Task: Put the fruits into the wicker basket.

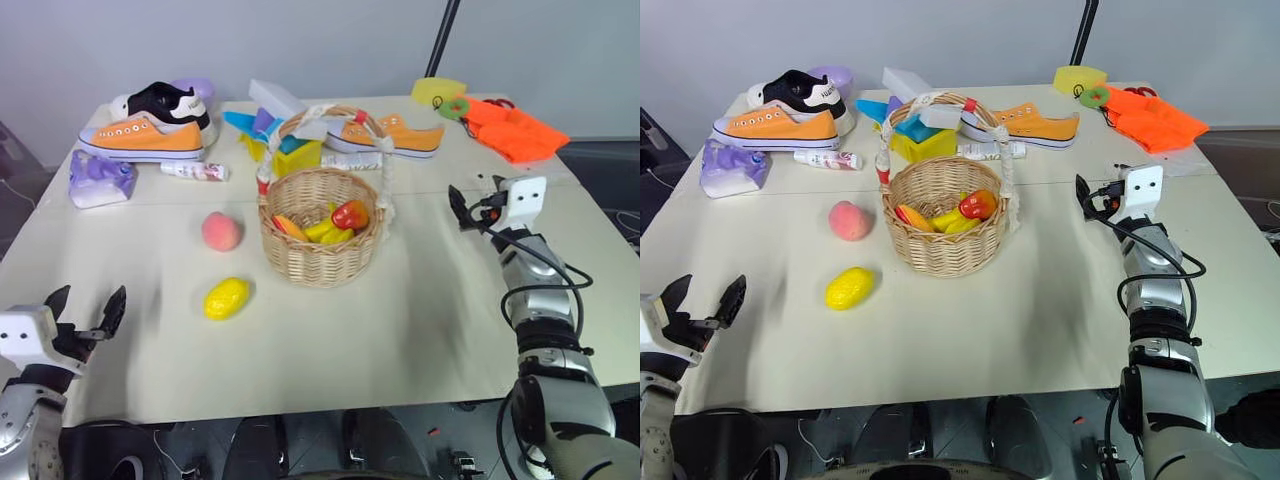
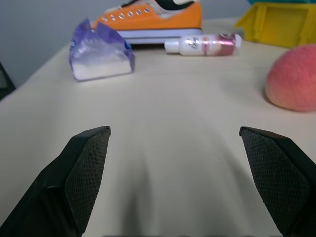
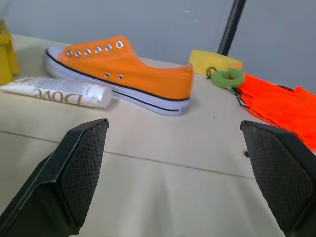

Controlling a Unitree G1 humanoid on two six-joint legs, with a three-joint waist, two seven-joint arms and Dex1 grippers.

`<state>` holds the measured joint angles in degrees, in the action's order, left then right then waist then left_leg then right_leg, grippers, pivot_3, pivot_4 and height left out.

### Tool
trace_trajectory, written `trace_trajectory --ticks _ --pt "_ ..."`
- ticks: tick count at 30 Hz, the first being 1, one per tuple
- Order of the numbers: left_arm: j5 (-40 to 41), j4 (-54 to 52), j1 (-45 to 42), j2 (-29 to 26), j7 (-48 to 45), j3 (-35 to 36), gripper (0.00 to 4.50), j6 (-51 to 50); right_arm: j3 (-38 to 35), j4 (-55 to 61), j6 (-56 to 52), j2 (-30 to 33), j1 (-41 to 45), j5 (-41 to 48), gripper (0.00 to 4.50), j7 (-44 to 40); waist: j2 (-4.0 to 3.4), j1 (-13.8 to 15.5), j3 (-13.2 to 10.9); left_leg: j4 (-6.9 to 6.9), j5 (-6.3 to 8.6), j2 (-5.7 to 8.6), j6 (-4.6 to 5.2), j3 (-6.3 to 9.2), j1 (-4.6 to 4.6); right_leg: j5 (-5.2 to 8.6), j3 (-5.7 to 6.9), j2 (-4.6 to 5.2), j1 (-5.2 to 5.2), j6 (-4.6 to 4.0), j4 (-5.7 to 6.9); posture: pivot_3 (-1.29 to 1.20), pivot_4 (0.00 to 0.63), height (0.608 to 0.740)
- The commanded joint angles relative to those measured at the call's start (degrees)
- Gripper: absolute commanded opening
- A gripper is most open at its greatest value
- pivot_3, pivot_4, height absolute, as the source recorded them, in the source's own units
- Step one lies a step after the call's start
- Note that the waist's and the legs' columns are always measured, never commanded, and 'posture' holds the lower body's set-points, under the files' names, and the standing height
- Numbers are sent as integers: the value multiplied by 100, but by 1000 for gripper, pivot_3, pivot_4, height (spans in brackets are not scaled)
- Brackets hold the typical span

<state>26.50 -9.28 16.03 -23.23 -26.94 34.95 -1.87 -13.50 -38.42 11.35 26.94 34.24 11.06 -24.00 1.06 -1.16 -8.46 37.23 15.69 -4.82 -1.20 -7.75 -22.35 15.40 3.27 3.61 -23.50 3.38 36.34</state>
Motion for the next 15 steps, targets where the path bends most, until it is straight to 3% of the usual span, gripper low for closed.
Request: trace_trajectory --ticks 1,15 --pt "-14 25 -69 -7 105 143 4500 210 -23 298 27 20 32 67 4472 -104 0 -2 0 0 0 0 0 -1 0 0 0 2 0 0 0 0 150 740" --pt "-28 229 -506 -156 110 -64 4500 -35 -66 1011 -323 -101 -309 171 4472 -74 0 -3 0 -1 0 -1 0 -1 0 -1 0 1 -1 1 0 0 150 740"
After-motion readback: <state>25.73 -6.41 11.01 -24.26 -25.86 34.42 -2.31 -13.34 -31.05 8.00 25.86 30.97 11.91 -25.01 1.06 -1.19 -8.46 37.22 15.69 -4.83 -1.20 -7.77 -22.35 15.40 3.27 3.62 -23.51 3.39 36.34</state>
